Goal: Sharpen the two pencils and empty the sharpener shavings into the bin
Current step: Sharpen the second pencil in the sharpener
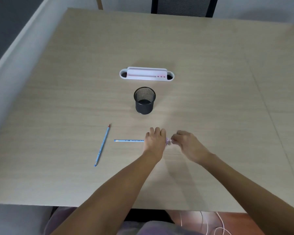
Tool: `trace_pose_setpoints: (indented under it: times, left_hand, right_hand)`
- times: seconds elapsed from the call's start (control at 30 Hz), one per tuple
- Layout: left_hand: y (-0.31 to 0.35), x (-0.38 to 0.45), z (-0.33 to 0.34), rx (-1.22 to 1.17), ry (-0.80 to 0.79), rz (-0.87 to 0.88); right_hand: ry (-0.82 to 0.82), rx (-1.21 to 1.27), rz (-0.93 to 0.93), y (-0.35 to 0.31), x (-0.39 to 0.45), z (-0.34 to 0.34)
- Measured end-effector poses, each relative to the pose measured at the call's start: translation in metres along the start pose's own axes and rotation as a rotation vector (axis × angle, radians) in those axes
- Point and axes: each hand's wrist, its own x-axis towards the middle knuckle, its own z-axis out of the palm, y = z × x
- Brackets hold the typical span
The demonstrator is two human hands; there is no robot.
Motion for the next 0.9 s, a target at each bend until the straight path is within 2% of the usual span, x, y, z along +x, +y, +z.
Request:
trace_pose_setpoints:
  times: [0.13,0.27,0.37,0.4,0.47,0.57,0.7,0.9]
  left_hand:
    - [-0.002,0.001,0.001,0.017,-0.007,-0.003]
    - [-0.001,0.001,0.002,0.018,-0.009,-0.016]
    - [0.000,0.001,0.000,0.019,-0.013,-0.033]
    - [0.001,0.000,-0.001,0.019,-0.020,-0.034]
    - [0.001,0.001,-0.003,0.032,-0.018,-0.027]
    - [0.001,-0.001,-0.004,0.037,-0.009,-0.012]
    - [-0.001,0.000,-0.003,0.009,0.005,0.011]
    - [-0.001,0.000,-0.003,0.021,-0.006,0.008]
  right_hand:
    - [0.144,0.079,0.072,0.008,0.036,-0.005]
    - [0.013,-0.009,0.116,0.006,0.046,0.014]
    - [0.027,-0.069,0.064,-0.010,0.017,0.029]
    - [0.078,-0.062,0.058,-0.013,0.004,0.036]
    - [0.092,0.118,0.148,-0.021,-0.023,0.045]
    - [0.077,0.257,0.235,-0.017,-0.035,0.038]
    - [0.091,0.316,0.227,-0.011,-0.002,0.006]
    - [0.165,0.488,0.417,0.014,0.045,0.018]
